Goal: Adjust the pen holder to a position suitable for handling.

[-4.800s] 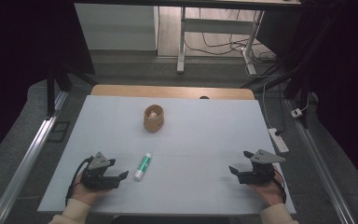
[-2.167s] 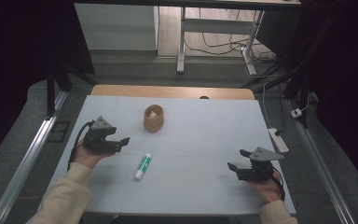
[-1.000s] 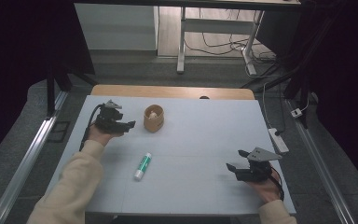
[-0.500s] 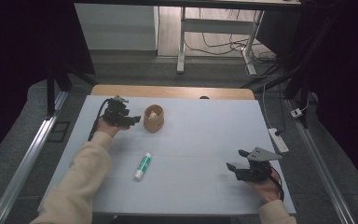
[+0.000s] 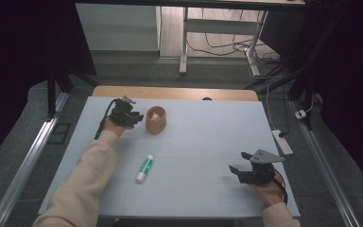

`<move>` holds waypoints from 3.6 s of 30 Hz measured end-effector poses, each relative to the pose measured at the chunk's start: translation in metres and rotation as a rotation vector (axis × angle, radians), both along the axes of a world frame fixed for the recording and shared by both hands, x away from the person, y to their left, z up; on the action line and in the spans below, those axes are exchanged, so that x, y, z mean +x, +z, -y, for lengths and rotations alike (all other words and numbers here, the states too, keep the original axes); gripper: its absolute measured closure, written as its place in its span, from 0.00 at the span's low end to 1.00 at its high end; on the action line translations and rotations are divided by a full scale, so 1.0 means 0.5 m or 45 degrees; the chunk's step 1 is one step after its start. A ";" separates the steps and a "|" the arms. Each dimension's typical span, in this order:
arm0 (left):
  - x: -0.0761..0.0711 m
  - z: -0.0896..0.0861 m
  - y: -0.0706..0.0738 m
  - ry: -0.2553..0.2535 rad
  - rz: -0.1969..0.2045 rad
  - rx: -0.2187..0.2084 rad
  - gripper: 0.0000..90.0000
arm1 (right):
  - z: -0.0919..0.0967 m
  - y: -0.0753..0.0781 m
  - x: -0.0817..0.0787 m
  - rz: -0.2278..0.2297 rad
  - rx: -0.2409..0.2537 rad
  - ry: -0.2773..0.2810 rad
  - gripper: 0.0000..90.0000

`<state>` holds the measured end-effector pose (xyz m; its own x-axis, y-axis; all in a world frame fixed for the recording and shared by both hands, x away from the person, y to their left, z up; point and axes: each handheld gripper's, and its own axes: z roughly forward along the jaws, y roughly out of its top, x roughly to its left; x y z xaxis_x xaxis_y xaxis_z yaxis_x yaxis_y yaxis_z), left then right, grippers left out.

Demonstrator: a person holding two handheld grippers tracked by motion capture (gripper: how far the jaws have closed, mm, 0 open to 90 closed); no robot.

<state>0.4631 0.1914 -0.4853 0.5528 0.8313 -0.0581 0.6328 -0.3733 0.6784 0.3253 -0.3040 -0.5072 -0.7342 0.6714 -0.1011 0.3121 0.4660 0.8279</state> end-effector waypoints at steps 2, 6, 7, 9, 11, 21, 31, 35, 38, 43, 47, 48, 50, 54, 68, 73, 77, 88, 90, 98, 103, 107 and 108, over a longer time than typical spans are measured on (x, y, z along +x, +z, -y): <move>0.009 -0.003 -0.006 -0.007 -0.007 -0.005 0.96 | 0.000 -0.001 0.001 0.001 0.001 0.003 0.28; 0.026 -0.002 -0.022 -0.021 -0.024 -0.035 0.99 | 0.000 -0.001 0.001 0.004 -0.014 0.002 0.28; 0.033 0.004 -0.030 -0.043 -0.029 -0.028 0.99 | 0.000 -0.001 0.001 0.005 -0.015 0.002 0.28; 0.037 0.007 -0.034 -0.051 -0.029 -0.022 0.99 | 0.000 -0.001 0.001 0.005 -0.016 0.000 0.28; 0.048 0.015 -0.043 -0.079 -0.030 0.000 0.99 | 0.000 0.000 0.000 0.003 -0.014 -0.001 0.28; 0.074 0.022 -0.060 -0.090 -0.034 -0.001 0.99 | 0.001 -0.002 -0.001 0.007 -0.015 0.000 0.28; 0.087 0.026 -0.074 -0.115 -0.048 -0.002 0.99 | 0.002 -0.003 0.000 0.005 -0.029 -0.003 0.28; 0.089 0.028 -0.075 -0.120 -0.049 0.008 0.99 | 0.001 -0.003 -0.001 0.001 -0.031 -0.008 0.28; 0.090 0.030 -0.077 -0.121 -0.050 0.013 0.99 | 0.001 -0.004 -0.001 0.000 -0.034 -0.007 0.28; 0.092 0.037 -0.081 -0.120 -0.052 0.024 0.99 | 0.001 -0.004 0.000 0.001 -0.042 -0.010 0.29; 0.093 0.044 -0.084 -0.135 -0.057 0.042 0.99 | 0.001 -0.004 -0.001 -0.002 -0.041 -0.014 0.29; 0.094 0.046 -0.084 -0.138 -0.057 0.047 0.99 | 0.001 -0.004 -0.001 -0.002 -0.041 -0.014 0.29; 0.093 0.051 -0.084 -0.141 -0.057 0.048 0.99 | 0.002 -0.004 -0.001 -0.002 -0.042 -0.014 0.29; 0.090 0.070 -0.083 -0.172 -0.050 0.058 0.99 | 0.002 -0.005 0.000 -0.003 -0.041 -0.010 0.29; 0.075 0.123 -0.080 -0.259 -0.056 0.073 0.99 | 0.001 -0.005 -0.001 -0.002 -0.041 -0.007 0.29; 0.069 0.143 -0.079 -0.289 -0.055 0.075 0.99 | 0.000 -0.005 -0.001 -0.003 -0.037 -0.007 0.29; 0.067 0.159 -0.079 -0.314 -0.055 0.076 0.99 | 0.000 -0.005 -0.001 -0.002 -0.045 -0.002 0.29; 0.059 0.190 -0.077 -0.362 -0.039 0.089 0.99 | 0.000 -0.005 -0.001 -0.004 -0.046 0.000 0.29; 0.056 0.188 -0.072 -0.366 -0.017 0.109 0.99 | 0.000 -0.005 -0.002 -0.006 -0.041 -0.003 0.29; 0.041 0.147 -0.039 -0.299 -0.011 0.147 0.99 | 0.003 -0.002 -0.004 -0.002 -0.039 -0.007 0.29; 0.011 0.134 -0.027 -0.286 -0.013 0.120 0.99 | 0.002 -0.002 -0.004 0.005 -0.044 -0.008 0.29; -0.018 0.123 -0.016 -0.272 -0.017 0.083 0.92 | 0.003 -0.001 -0.005 -0.001 -0.039 -0.010 0.29; -0.026 0.121 -0.014 -0.266 -0.013 0.075 0.86 | 0.003 -0.001 -0.005 -0.002 -0.038 -0.011 0.29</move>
<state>0.4502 0.1311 -0.4921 0.7130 0.7009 -0.0196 0.5444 -0.5358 0.6454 0.3225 -0.3057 -0.5076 -0.7286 0.6744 -0.1196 0.3178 0.4876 0.8132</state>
